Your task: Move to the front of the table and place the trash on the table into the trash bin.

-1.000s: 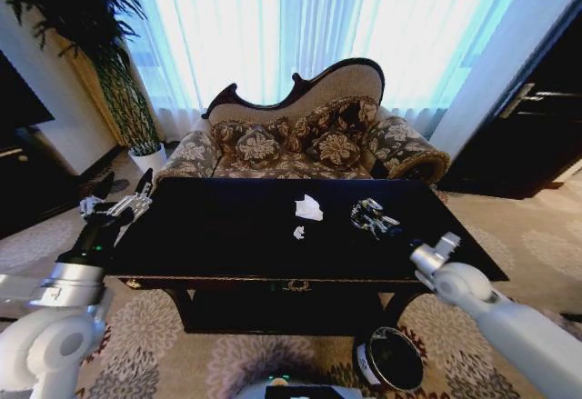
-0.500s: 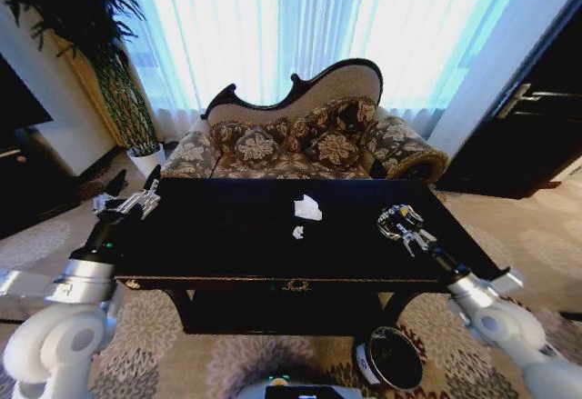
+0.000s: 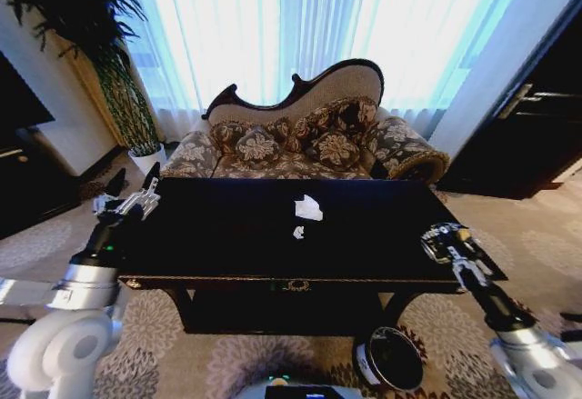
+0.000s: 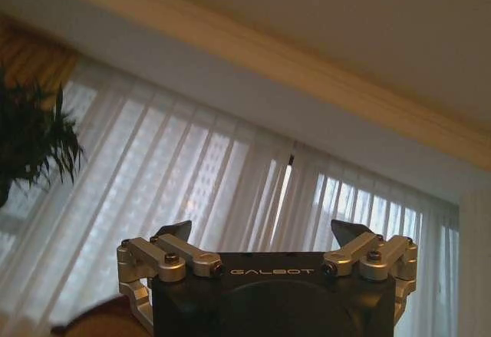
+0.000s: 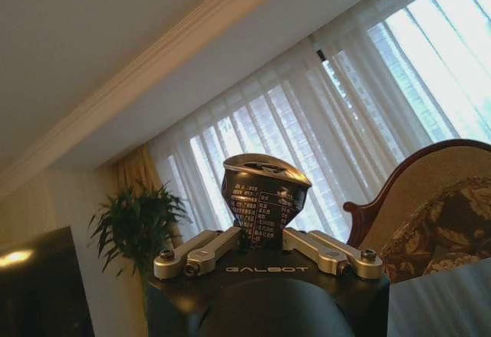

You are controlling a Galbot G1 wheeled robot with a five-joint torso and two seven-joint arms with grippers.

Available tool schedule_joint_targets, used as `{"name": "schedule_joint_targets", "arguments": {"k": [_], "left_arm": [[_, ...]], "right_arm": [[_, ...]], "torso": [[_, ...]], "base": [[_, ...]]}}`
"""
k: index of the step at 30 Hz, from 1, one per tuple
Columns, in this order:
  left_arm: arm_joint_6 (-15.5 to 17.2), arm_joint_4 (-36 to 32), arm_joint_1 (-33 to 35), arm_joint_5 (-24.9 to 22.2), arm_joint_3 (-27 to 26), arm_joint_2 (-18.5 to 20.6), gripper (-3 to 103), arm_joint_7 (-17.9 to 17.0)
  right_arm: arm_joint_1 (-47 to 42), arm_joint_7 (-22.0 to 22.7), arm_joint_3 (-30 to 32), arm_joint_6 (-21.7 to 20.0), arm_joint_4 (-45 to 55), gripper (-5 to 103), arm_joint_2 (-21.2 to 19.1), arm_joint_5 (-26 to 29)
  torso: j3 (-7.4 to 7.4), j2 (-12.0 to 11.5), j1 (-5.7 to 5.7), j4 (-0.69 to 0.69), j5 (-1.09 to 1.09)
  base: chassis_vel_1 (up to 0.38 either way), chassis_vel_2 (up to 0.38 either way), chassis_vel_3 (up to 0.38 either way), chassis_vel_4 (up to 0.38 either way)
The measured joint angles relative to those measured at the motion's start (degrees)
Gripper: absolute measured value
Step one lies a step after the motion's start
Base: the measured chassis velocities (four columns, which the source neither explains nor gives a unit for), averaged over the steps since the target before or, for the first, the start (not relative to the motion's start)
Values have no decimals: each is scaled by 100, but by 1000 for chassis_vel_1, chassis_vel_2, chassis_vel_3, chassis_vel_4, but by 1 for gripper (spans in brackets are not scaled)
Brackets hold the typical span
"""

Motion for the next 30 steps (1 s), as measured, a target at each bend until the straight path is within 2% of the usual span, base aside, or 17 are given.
{"name": "schedule_joint_targets", "arguments": {"k": [2, 5, 6, 8, 10, 12, 14, 17, 20, 23, 26, 30], "left_arm": [[12, -21, 15, -207, -323, 90, 100, 3], [19, 79, -41, -428, -635, 264, 100, 2], [19, 79, -41, -428, -635, 264, 100, 2], [19, 140, -58, -458, -659, 285, 100, 2], [19, 148, -58, -459, -656, 283, 100, 2], [17, 156, -57, -459, -625, 267, 100, 2], [16, 165, -62, -460, -619, 268, 100, 2], [16, 181, -72, -458, -616, 279, 100, 2], [16, 180, -78, -453, -604, 277, 100, 2], [16, 153, -73, -447, -589, 258, 100, 2], [14, 168, -63, -435, -594, 259, 100, 2], [5, 288, -53, -428, -646, 310, 100, -9]], "right_arm": [[29, -386, 4, -86, -233, 3, 44, 12], [-9, -1509, 140, -300, -809, 3, 200, -37], [-9, -1509, 140, -300, -809, 3, 200, -37], [-22, -2088, 171, -360, -1325, 3, 305, -261], [-18, -2194, 168, -362, -1454, 3, 322, -322], [18, -2581, 101, -395, -1954, 3, 374, -494], [43, -2784, 58, -469, -2169, 3, 414, -529], [82, -2966, 0, -510, -2316, 3, 471, -658], [151, -2909, -127, -462, -2377, 3, 511, -810], [382, -2543, -493, -375, -2674, 3, 534, -1103], [496, -2494, -658, -346, -2901, 3, 552, -1369], [793, -2293, -1127, -66, -3630, 3, 618, -2132]], "torso": [[0, 0, 0, 3, -1], [0, 0, -1, 1, -1], [0, 0, -1, 1, -1], [0, 0, 0, 0, 0], [0, 0, 0, 0, 0], [0, 0, 0, 0, 1], [0, 0, -1, 0, 0], [0, 0, 0, 0, 0], [0, 0, 0, 0, -1], [0, 0, 0, 2, -1], [0, -1, 0, 1, 0], [0, -1, 0, 2, -1]], "base": [[0, 0, 0, 0], [0, 0, 0, 0], [0, 0, 0, 0], [0, 0, 0, 0], [0, 0, 0, 0], [0, 0, 0, 0], [0, 0, 0, 0], [0, 0, 0, 0], [0, 0, 0, 0], [0, 0, 0, 0], [0, 0, 0, 0], [0, 0, 0, 0]]}}
